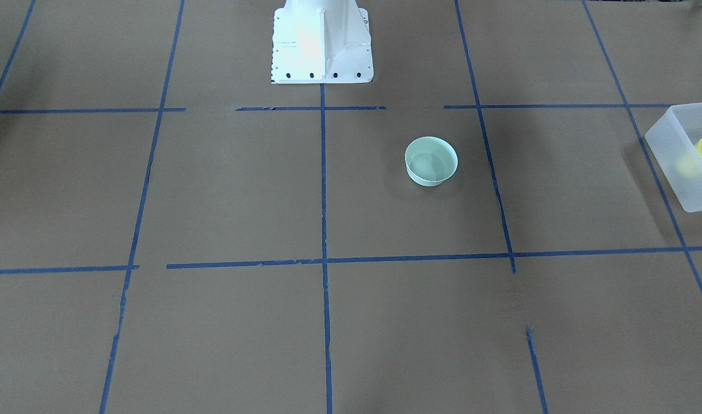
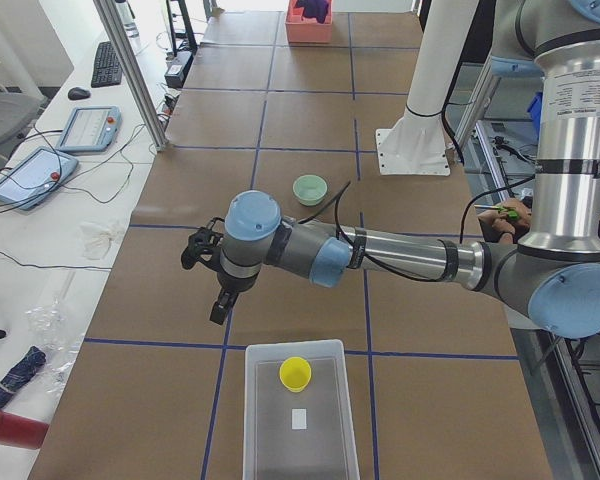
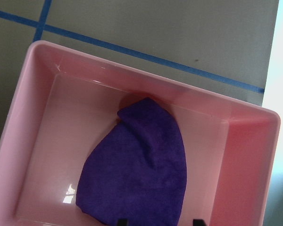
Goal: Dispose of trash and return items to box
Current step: 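Carry the purple cloth with the right gripper and drop it into the pink bin, then reach the left gripper to the rim of the pale green bowl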
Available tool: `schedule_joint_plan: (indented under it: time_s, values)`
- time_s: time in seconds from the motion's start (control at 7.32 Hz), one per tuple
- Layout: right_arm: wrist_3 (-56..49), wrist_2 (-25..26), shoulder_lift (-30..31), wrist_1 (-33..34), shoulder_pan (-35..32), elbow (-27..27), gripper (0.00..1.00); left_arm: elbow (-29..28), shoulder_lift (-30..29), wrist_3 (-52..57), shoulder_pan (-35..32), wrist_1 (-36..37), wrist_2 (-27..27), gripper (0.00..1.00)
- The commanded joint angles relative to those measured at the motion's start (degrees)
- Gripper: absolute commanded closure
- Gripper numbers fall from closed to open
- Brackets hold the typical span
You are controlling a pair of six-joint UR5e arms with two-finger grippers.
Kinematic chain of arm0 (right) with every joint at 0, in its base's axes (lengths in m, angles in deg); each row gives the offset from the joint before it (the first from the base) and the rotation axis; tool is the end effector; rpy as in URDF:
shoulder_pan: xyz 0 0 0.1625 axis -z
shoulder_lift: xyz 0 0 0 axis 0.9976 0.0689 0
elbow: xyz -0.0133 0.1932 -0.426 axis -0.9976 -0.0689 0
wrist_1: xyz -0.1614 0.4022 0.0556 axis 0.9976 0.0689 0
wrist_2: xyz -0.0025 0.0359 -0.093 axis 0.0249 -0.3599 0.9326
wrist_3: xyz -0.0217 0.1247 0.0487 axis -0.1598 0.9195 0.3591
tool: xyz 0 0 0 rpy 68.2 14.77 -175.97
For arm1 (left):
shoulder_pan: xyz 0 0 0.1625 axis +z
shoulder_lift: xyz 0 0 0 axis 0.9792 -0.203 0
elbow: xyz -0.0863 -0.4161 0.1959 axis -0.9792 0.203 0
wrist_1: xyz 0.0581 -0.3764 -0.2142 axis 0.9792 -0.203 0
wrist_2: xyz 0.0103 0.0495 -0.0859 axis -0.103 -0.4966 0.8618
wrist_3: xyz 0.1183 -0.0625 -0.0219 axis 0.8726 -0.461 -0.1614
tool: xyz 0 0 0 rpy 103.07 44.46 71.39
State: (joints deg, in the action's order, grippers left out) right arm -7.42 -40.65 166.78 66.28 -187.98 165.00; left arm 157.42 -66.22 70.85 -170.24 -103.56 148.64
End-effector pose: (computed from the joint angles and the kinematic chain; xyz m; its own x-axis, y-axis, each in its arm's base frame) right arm 0.1410 -0.4001 0.7994 0.8223 -0.2025 0.5318 0.0964 0.9706 0.2206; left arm -0.0647 -0.5477 0.5870 0.7712 0.2080 -0.6017 0.0780 0.9071 0.4135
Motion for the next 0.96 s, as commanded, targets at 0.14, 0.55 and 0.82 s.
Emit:
schedule_joint_plan:
  time_s: [0.14, 0.55, 0.82]
  values:
    - [8.1, -9.5, 0.4, -0.1, 1.6, 3.9, 0.00, 5.1, -1.5, -14.2, 6.8, 0.0, -1.1, 0.00]
    - [26.5, -12.3, -0.1, -0.2, 7.5, 9.4, 0.00, 7.6, -1.4, -26.1, 15.1, -0.2, -0.6, 0.00]
    - [35.2, -15.8, -0.9, -0.2, 10.6, 11.3, 0.00, 10.4, -1.2, -35.4, 21.4, -0.4, -0.4, 0.00]
